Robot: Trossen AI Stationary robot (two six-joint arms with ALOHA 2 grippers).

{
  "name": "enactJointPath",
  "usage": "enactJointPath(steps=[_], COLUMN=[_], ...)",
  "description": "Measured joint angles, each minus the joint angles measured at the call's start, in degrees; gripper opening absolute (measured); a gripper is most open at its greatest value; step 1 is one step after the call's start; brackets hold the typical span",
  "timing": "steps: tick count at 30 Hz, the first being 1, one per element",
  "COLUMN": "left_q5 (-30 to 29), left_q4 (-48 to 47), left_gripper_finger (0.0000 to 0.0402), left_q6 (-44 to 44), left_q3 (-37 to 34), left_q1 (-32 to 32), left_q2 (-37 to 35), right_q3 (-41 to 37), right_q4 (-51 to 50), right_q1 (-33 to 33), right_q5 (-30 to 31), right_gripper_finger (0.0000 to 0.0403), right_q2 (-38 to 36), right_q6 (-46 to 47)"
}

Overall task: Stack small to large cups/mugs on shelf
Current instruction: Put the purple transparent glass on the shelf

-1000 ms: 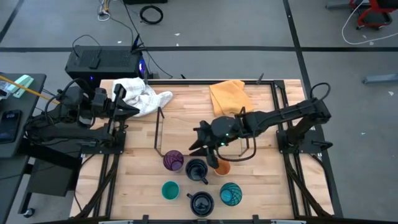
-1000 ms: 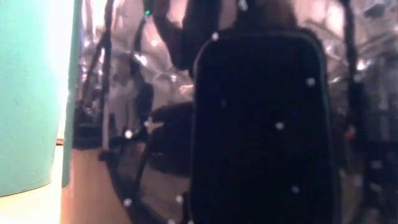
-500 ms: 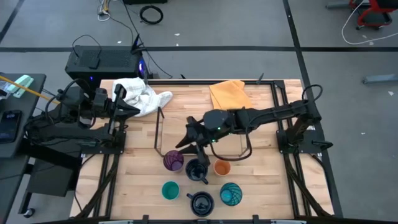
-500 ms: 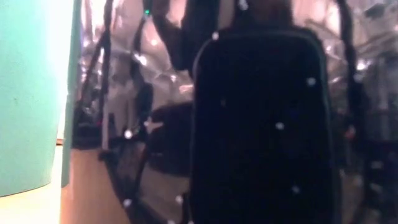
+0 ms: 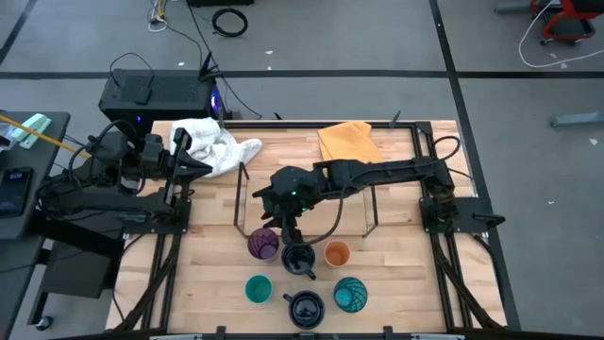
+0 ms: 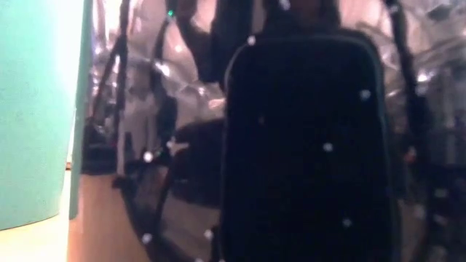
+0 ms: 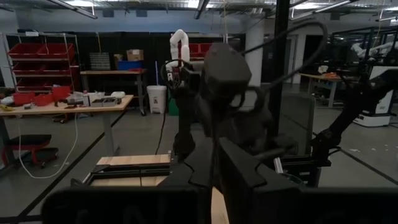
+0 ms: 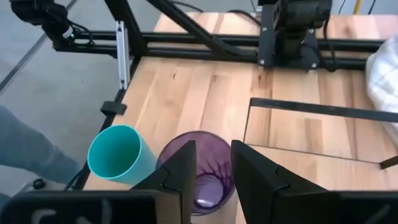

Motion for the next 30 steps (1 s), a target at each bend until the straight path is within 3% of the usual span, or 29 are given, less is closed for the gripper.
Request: enactJointPath(steps=[16,30], left_q5=[0.0,0.0], left_q4=[-0.4,-0.4], left_gripper_finger=[0.0027,0.0031], left_q6=[0.0,-0.1], left_q3=[0.0,0.0], left_q1=[0.0,0.0], left_q2=[0.0,0.0], right_q3=[0.0,-2.6], right_q4=[-1.0,-1.2], right_q1=[-2.6,-4.4], right_q5=[0.4,0.7], right_gripper_finger=[0.0112,0.0193], right_q2=[3.4,3.7], right_q6=[-1.4,-0.6])
